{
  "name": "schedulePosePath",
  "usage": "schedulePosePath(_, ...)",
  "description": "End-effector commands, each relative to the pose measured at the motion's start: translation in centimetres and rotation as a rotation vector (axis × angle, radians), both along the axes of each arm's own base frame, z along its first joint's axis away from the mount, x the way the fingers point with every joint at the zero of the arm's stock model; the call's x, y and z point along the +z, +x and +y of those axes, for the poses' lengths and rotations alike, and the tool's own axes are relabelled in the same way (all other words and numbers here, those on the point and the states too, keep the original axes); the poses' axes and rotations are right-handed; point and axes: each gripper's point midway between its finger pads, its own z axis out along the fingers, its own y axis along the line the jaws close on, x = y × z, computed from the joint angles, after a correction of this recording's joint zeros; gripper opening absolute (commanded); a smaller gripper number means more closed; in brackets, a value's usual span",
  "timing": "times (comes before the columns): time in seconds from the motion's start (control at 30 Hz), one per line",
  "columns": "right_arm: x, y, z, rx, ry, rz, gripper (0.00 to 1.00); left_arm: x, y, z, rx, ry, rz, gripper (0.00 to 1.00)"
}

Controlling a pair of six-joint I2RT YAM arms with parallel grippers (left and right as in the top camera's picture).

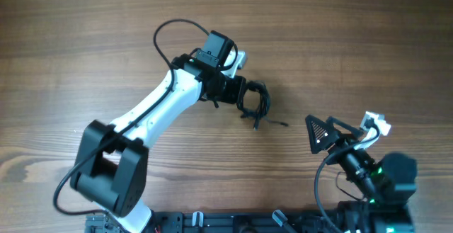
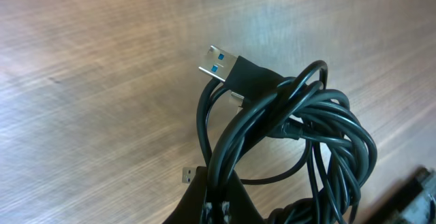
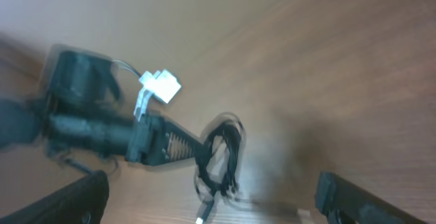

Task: Untangle cables
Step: 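Bring the right gripper to the bundle held by the left gripper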

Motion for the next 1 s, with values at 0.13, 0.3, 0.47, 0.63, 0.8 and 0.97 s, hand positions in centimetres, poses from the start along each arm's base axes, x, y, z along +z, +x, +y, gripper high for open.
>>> schedulePosePath(0.13, 3.6, 1.1, 2.7, 0.265, -0.115, 0.046, 1.0, 5.4, 1.4, 1.0, 0.056, -0.028, -0.173, 0.04)
schedulePosePath(0.3, 4.2, 4.0, 3.2, 0.294, -0.074, 0.019, 0.94, 6.7, 0.8, 0.3, 0.029, -0.082, -0.18, 0.04)
schedulePosePath(0.47, 3.7, 4.8, 5.3, 0.459, -0.086, -0.039, 0.73, 7.1, 0.2, -0.5, 0.0, -0.131, -0.155, 0.04)
schedulePosePath(0.63, -0.3, 6.2, 7.0, 0.48, -0.157, 0.065, 0.72, 7.8, -0.5, -1.6, -0.04, -0.202, -0.132, 0.04)
schedulePosePath(0.8, -1.2, 6.9, 10.2, 0.569, -0.233, -0.006, 0.72, 7.8, -0.7, -1.7, -0.045, -0.201, -0.129, 0.04)
schedulePosePath(0.97, -4.2, 9.5, 9.3, 0.382, -0.423, 0.046, 0.52, 7.8, -1.8, -3.0, -0.086, -0.204, -0.127, 0.04)
